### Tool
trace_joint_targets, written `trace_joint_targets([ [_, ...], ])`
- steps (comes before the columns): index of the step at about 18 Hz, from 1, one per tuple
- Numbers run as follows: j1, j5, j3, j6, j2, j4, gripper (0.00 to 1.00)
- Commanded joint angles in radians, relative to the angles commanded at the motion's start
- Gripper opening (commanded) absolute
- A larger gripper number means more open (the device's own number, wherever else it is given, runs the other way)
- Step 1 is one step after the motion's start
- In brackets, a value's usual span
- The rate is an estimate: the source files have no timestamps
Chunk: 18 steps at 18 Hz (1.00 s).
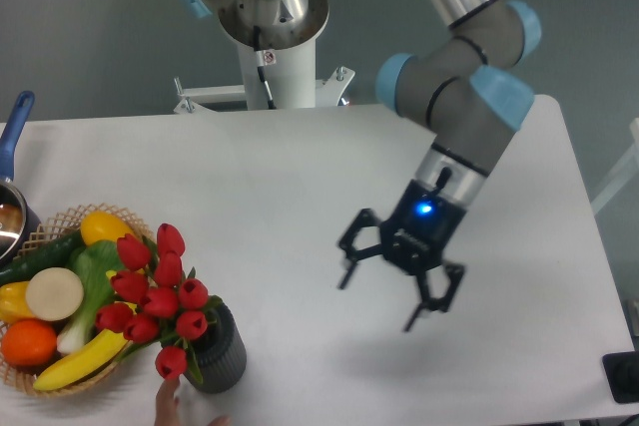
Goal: Insert the flowers into the vase
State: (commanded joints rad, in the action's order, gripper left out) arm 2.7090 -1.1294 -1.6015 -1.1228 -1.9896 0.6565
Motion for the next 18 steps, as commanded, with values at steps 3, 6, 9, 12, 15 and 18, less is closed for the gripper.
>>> trace_joint_targets([
  [3, 0.005, -0.266, -0.017, -0.048, 0.002, 0.002, 1.0],
  [6, 0.024, -0.435, -0.046, -0.031, 0.015, 0.04, 1.0],
  [9, 0.054, -0.438, -0.09, -0.032, 0.043, 0.058, 1.0],
  [12, 0.125, -0.434, -0.139, -0.048, 0.093, 0.069, 1.0],
  [15, 0.196, -0.437, -0.135, -0.156, 0.106, 0.153, 1.0],
  [18, 0.255, -0.431, -0.129, -0.293, 0.117, 0.215, 1.0],
])
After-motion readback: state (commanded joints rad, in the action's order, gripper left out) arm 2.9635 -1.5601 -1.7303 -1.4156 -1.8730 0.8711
